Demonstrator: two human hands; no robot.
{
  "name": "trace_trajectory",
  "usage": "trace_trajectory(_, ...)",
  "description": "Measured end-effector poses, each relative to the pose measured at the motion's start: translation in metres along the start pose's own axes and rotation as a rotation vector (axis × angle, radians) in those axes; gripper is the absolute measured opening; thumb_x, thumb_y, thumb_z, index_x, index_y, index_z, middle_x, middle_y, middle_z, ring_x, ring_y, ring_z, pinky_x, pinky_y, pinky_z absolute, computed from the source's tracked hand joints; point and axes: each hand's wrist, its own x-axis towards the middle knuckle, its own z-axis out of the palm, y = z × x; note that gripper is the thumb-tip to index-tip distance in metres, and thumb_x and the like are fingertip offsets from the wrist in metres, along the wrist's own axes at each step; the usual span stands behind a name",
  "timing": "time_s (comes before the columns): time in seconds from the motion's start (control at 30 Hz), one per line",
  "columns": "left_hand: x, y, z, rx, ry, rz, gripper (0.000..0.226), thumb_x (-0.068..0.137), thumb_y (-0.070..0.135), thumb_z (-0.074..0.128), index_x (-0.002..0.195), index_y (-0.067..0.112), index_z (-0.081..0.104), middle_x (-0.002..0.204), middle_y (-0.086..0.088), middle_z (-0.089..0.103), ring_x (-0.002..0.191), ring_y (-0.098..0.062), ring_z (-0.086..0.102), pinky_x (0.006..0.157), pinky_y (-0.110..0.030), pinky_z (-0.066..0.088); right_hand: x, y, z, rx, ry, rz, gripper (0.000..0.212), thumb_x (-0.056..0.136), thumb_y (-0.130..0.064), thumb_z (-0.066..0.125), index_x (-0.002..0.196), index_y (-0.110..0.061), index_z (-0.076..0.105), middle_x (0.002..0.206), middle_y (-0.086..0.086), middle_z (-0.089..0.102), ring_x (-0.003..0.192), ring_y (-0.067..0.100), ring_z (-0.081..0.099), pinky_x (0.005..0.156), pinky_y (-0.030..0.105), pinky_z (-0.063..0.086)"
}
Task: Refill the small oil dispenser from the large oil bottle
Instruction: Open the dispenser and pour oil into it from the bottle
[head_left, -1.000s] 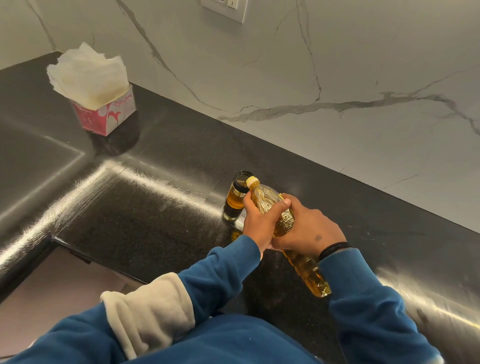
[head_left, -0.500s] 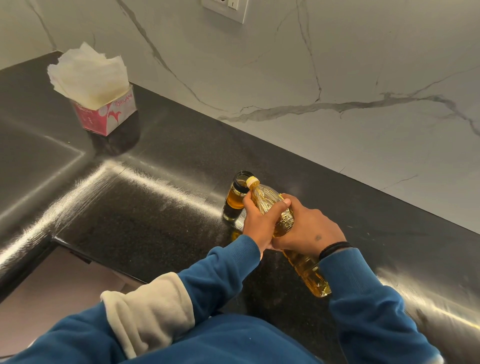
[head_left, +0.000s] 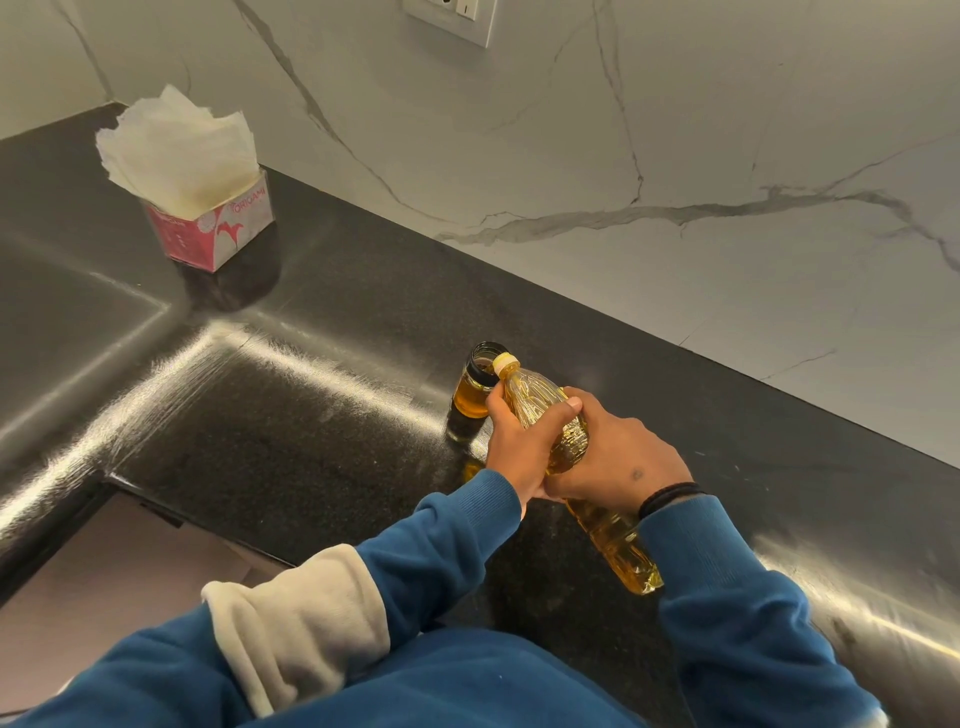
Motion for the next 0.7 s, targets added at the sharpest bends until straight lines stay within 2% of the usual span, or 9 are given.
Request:
trace_trajectory(0.13,0.0,0.0,-0.001,0.009,0.003,0.0,0.093,0.082,0.04,0.078,0.148,0.05,0.011,0.141,-0.004,0.046,0.12,-0.032,0.055,0.079,-0.057,0.059,0.0,0.0,0.0,0.005,0.001,0.002,0.113,0.065,-0.054,0.083,0.151,-0.037,0.013,0.134,0.0,0.057,0.106,0.016,0.062,0.087,0.029,0.057)
trace_trajectory(0.3,0.0,0.001,0.0,0.011,0.004,-0.002,0.092,0.085,0.037,0.076,0.149,0.048,0.011,0.14,-0.005,0.045,0.12,-0.032,0.055,0.077,-0.052,0.06,-0.001,0.001,0.002,0.002,0.014,0.0,0.112,0.064,-0.056,0.082,0.151,-0.038,0.014,0.134,-0.001,0.057,0.106,0.017,0.062,0.087,0.029,0.057)
trace_trajectory(0.43,0.0,0.0,0.0,0.015,0.003,-0.003,0.094,0.084,0.037,0.076,0.15,0.046,0.01,0.138,-0.003,0.045,0.118,-0.03,0.056,0.068,-0.044,0.06,0.0,0.002,0.003,0.014,0.014,-0.003,0.112,0.065,-0.057,0.082,0.151,-0.038,0.013,0.135,-0.001,0.057,0.108,0.017,0.062,0.088,0.029,0.057)
trace_trajectory(0.57,0.001,0.0,-0.001,0.024,0.004,-0.018,0.094,0.083,0.038,0.078,0.149,0.047,0.012,0.137,-0.002,0.045,0.12,-0.031,0.054,0.075,-0.051,0.06,0.001,0.004,0.006,0.035,0.011,-0.001,0.112,0.065,-0.057,0.082,0.151,-0.038,0.012,0.133,-0.001,0.057,0.105,0.016,0.062,0.084,0.027,0.057)
trace_trajectory(0.7,0.005,-0.004,-0.005,0.019,0.01,-0.034,0.088,0.073,0.042,0.085,0.142,0.044,0.03,0.133,0.001,0.054,0.117,-0.029,0.059,0.073,-0.053,0.061,0.002,0.008,0.011,0.074,0.005,-0.01,0.114,0.066,-0.058,0.081,0.152,-0.039,0.008,0.137,-0.001,0.056,0.107,0.016,0.062,0.084,0.025,0.055)
